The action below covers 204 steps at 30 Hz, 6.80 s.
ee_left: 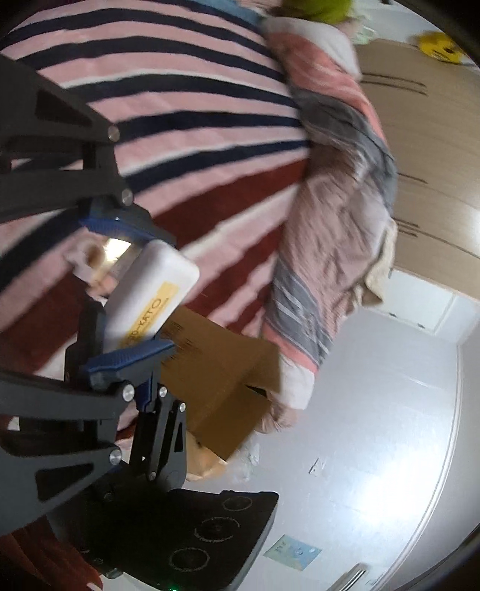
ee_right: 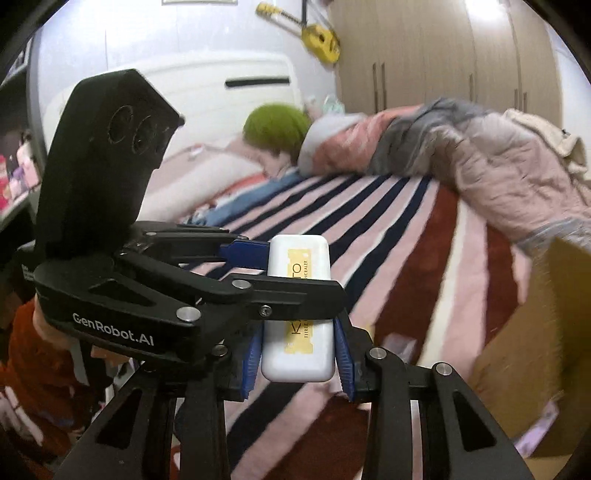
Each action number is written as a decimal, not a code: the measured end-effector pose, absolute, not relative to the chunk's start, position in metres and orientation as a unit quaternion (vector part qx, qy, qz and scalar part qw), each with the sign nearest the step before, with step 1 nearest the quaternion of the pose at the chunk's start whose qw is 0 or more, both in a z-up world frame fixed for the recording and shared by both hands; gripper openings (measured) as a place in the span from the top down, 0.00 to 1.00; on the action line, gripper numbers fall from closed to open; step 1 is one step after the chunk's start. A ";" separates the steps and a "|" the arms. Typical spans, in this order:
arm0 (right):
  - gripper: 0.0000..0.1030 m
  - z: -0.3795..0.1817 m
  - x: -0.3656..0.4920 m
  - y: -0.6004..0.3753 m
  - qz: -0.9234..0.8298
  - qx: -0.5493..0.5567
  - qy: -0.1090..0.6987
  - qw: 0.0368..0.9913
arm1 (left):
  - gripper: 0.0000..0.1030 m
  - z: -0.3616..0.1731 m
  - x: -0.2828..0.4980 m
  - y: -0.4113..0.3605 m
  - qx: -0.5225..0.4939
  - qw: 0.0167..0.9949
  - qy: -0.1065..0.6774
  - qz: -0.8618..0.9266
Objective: Organize rigid objects
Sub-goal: 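Grasp the white KATO-KATO box with the right gripper and drop it into the cardboard box, then grasp the tape roll in its white holder with the right gripper and drop it into the cardboard box, then move the right gripper toward the white earbud case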
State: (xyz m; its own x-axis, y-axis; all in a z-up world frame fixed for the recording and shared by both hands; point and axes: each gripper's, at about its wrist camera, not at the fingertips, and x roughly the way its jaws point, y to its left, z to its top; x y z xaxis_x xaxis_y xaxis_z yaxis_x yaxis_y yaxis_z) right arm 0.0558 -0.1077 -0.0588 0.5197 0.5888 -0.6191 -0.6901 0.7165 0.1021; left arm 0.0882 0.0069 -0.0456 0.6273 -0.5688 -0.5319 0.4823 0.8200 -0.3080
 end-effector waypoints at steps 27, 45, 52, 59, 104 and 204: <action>0.43 -0.028 0.113 -0.285 0.230 -0.040 0.367 0.901 | 0.24 -0.016 0.156 -0.157 0.018 0.875 0.333 -0.351; 0.43 -0.013 0.075 -0.174 0.338 -0.080 0.341 0.874 | 0.21 -0.009 0.103 -0.006 -0.020 0.924 0.296 -0.241; 0.43 -0.055 0.068 -0.105 0.386 -0.110 0.375 0.836 | 0.21 -0.053 0.094 0.048 -0.037 0.925 0.317 -0.207; 0.43 -0.122 0.070 -0.075 0.369 -0.213 0.398 0.812 | 0.21 -0.109 0.094 0.082 -0.065 0.913 0.347 -0.205; 0.56 -0.173 0.059 -0.112 0.361 -0.152 0.452 0.801 | 0.21 -0.136 0.089 0.048 -0.084 0.878 0.402 -0.247; 0.56 -0.162 0.067 -0.119 0.194 -0.193 0.444 0.853 | 0.33 -0.127 0.079 0.078 -0.109 0.898 0.356 -0.235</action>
